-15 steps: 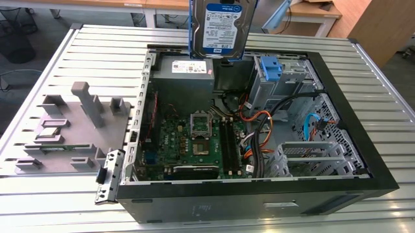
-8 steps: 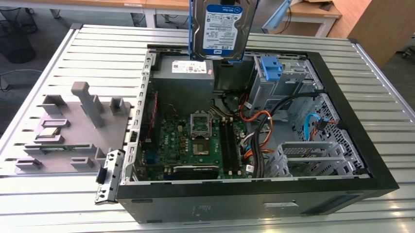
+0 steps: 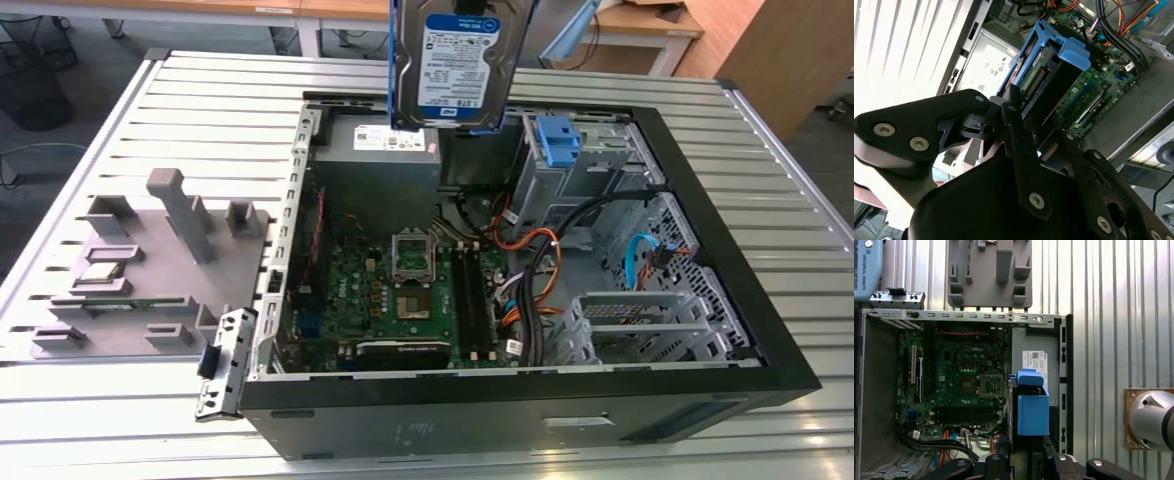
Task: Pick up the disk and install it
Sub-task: 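Pick up the disk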
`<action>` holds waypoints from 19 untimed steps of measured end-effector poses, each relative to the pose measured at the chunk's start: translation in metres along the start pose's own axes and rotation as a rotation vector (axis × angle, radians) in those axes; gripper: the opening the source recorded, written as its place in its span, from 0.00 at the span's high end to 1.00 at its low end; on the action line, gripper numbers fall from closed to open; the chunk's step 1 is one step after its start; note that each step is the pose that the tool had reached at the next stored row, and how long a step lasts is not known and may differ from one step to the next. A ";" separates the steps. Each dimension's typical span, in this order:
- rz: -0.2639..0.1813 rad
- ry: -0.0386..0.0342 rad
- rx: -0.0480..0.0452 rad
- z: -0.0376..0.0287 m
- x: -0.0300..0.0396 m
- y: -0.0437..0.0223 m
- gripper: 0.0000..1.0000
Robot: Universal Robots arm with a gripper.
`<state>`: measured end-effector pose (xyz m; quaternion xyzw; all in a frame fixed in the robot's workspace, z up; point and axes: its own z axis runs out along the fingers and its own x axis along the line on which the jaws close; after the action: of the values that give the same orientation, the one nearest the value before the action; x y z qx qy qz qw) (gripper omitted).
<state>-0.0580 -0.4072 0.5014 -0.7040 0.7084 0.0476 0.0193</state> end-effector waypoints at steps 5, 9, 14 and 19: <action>0.000 0.0000 0.0000 -0.0006 0.0058 0.0000 0.65; 0.000 0.0000 0.0001 -0.0008 0.0099 -0.0002 0.65; 0.000 0.0010 -0.0001 -0.0011 0.0131 -0.0038 0.65; 0.001 0.0113 -0.0022 -0.0015 0.0152 -0.0112 0.65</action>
<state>-0.0469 -0.4225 0.5010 -0.7040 0.7087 0.0444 0.0145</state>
